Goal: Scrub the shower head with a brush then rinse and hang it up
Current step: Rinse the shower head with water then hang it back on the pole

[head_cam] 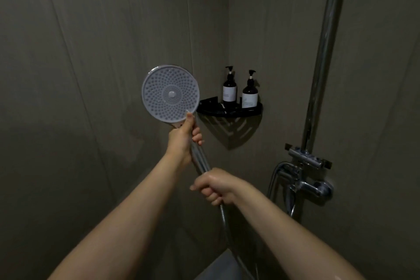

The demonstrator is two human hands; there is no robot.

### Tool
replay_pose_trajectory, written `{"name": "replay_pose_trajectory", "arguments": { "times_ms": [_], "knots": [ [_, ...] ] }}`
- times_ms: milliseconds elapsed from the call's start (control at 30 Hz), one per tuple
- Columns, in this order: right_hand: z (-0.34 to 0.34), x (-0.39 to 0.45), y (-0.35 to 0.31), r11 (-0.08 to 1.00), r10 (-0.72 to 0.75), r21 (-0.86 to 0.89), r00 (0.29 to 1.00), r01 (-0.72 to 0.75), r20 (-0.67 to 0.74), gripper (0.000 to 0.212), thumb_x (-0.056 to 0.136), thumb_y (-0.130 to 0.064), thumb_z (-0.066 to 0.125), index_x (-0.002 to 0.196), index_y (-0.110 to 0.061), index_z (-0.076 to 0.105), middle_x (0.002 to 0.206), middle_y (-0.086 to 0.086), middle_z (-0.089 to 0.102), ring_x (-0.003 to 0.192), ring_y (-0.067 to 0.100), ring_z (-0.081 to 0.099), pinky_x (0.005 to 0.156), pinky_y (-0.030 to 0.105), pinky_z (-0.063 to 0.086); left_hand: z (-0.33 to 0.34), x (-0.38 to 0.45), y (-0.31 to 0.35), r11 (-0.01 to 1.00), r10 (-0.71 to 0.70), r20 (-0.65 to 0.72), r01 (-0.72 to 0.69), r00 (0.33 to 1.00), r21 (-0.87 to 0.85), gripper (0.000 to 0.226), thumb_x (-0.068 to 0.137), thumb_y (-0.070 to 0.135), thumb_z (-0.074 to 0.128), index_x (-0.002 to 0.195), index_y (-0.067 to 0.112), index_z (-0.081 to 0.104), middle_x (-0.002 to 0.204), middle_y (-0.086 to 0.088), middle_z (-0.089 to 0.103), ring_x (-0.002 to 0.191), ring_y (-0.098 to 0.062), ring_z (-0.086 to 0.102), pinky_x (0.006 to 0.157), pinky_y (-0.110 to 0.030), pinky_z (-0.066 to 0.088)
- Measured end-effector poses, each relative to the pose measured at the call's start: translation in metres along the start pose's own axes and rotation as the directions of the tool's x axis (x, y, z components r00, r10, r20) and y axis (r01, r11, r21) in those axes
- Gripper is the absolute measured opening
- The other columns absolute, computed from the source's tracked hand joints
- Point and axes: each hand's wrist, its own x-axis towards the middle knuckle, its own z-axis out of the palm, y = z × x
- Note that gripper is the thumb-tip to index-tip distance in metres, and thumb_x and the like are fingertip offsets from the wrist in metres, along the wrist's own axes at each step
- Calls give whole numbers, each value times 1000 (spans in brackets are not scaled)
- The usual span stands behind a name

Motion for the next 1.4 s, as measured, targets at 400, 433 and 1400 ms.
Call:
{"name": "replay_pose_trajectory", "arguments": {
  "times_ms": [400, 433, 1400],
  "knots": [
    [-9, 2, 15, 968, -141, -250, 767, -25, -625, 35, 72, -20, 69, 102, -2, 65, 94, 13, 71, 87, 29, 69, 64, 28, 46, 22, -3, -25, 995, 55, -193, -37, 980, 96, 34, 87, 33, 61, 63, 15, 44, 46, 3, 39, 34, -6, 39, 39, -19, 38],
    [-11, 2, 16, 979, -117, -204, 822, 0, -557, 22, 73, -18, 67, 89, -3, 64, 76, 9, 70, 68, 25, 68, 55, 26, 44, 22, -2, -25, 996, 27, -145, -15, 989, 85, 34, 89, 32, 59, 63, 16, 43, 45, 4, 38, 33, -5, 37, 38, -18, 36],
    [-44, -4, 50, 996, -78, 16, 929, 90, -363, 31, 82, -30, 66, 64, -17, 44, 51, -1, 38, 37, 8, 31, 34, 16, 25, 45, 5, -56, 986, -58, 146, 34, 988, 165, 36, 94, 24, 50, 61, 15, 38, 40, 8, 35, 33, -4, 33, 37, -16, 34]
  ]
}}
